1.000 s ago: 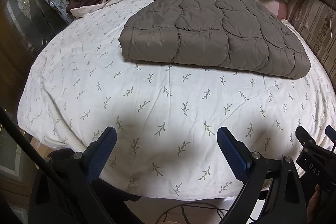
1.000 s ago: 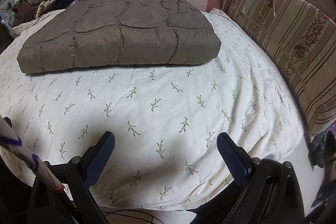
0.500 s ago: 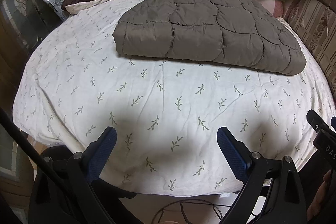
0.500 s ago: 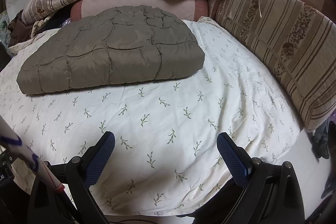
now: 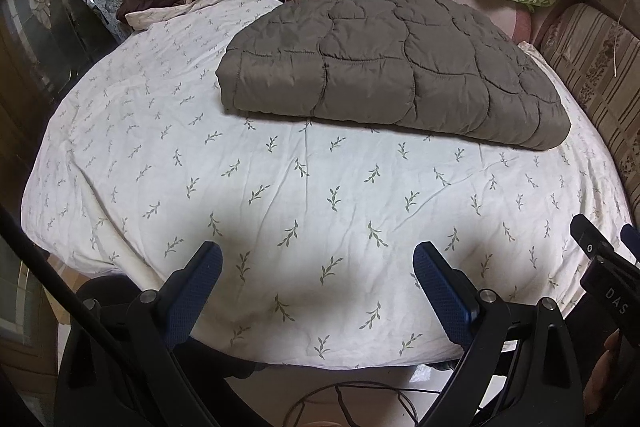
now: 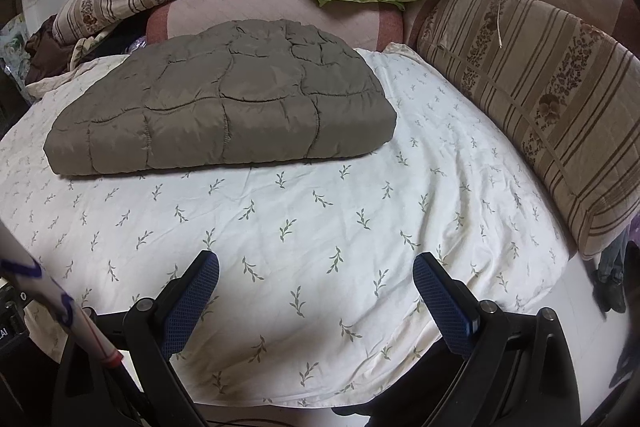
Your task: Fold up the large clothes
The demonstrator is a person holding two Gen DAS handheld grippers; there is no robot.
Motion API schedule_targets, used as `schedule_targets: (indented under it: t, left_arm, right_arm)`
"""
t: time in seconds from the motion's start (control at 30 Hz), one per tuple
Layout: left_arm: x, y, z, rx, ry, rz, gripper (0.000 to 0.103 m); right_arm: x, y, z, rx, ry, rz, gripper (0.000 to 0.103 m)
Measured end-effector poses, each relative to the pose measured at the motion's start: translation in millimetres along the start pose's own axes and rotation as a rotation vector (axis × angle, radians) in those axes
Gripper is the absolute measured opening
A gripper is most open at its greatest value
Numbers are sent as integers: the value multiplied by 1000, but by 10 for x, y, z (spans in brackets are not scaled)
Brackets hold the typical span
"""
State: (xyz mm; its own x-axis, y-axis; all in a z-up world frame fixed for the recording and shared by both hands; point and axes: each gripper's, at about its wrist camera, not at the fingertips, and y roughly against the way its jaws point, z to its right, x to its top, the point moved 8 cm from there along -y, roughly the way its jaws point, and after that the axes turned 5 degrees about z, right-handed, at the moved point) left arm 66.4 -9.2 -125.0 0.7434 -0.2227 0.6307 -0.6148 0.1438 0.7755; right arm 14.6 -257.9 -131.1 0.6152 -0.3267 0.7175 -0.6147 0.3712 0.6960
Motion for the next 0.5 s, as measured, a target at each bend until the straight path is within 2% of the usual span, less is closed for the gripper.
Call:
schedule_targets:
  t: [0.5]
  left_arm:
    - [39,364,-35,-4,16,90,96]
  right_arm:
    - [45,279,-12,19,-5,72,100]
